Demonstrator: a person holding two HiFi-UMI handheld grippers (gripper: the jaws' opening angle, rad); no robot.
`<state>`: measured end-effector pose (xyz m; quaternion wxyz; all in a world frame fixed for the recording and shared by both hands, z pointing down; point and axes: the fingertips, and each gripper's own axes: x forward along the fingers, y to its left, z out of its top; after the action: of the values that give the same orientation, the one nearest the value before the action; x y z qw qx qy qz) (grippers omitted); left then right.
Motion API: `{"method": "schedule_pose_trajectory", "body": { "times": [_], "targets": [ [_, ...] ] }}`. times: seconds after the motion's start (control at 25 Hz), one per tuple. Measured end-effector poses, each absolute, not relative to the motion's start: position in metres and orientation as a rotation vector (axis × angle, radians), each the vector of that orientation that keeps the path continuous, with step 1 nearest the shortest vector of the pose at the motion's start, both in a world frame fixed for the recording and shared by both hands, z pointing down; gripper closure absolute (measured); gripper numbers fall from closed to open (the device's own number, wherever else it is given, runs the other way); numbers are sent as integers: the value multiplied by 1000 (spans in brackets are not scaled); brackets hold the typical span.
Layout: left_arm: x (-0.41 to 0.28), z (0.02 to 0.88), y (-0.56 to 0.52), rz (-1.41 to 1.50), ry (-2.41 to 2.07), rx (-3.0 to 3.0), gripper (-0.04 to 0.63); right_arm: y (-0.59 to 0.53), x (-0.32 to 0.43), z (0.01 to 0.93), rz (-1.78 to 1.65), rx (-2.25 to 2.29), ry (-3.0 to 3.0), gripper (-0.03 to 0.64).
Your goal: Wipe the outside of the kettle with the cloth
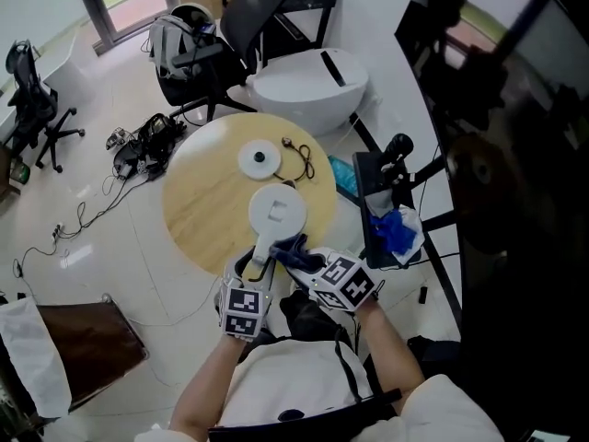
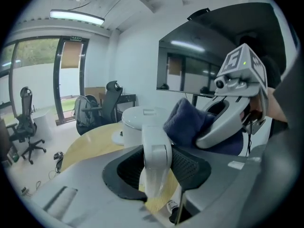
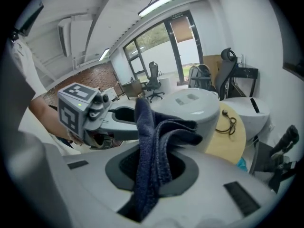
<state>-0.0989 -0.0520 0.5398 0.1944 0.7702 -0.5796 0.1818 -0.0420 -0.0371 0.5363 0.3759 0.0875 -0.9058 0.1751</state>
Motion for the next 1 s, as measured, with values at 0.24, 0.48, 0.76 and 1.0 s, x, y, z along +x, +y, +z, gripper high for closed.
{"method": "schedule_pose_trajectory", "body": {
  "times": [0.24,0.48,0.76,1.0],
  "targets": [
    [-100,541,-48,536,-1568,2198,431,-50,-51,569,570,257,-2320,554],
    [-105,540,-46,542,-1510,2222,431,-51,-50,621,692,266,-2257,554],
    [-108,538,-46,561,-1469,2243,430,-45,-53,706,860,286,-2121,555],
    [-111,540,-45,618,-1389,2301,430,-41,-52,752,922,301,-2051,554]
  ]
}}
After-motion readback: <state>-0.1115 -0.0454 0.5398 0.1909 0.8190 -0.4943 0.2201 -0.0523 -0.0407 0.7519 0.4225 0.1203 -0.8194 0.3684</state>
